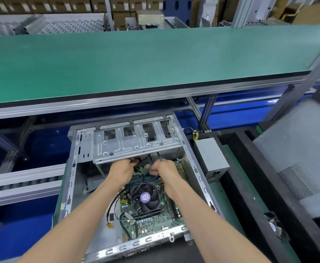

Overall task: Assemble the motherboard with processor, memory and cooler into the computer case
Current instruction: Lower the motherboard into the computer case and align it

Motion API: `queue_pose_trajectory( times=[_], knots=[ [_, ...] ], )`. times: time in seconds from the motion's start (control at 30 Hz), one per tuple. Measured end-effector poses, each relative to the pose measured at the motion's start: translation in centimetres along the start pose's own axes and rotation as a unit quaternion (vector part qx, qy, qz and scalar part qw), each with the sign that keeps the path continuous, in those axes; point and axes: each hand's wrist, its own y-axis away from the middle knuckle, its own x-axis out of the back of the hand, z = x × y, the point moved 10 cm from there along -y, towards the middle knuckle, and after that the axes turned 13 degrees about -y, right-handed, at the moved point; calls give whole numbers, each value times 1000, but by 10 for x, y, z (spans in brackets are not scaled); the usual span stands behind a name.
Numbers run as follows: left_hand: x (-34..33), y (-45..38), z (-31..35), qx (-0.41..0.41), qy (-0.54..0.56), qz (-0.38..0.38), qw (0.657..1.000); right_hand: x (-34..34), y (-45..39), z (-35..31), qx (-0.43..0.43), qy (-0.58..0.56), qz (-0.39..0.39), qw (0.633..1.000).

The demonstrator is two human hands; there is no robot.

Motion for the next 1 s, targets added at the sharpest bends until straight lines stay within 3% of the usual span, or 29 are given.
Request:
queue_pose_trajectory(
  times=[0.07,0.27,0.4,0.53,0.63,0.73,0.83,1.0],
  knots=[
    [-2,-2,0,1,53,-17,998,-8,1,1,-9,-25,-24,999],
    [-4,-4,2,-13,118,-35,992,12,1,-10,21,-173,30,984],
    [-4,-1,-2,-22,54,-67,996,18,4,-15,44,-196,47,979],
    [-1,6,7,-57,70,-40,995,22,9,-20,67,-187,60,978],
    [-1,20,39,-181,-8,36,983,26,13,-22,74,-160,82,981],
    [-5,23,67,-264,-106,55,957,28,17,-24,70,-160,91,980],
    [-15,12,82,-247,-179,15,952,25,23,-25,65,-186,85,977],
    [-31,-13,93,-217,-152,-56,963,23,30,-21,53,-243,81,965]
  ],
)
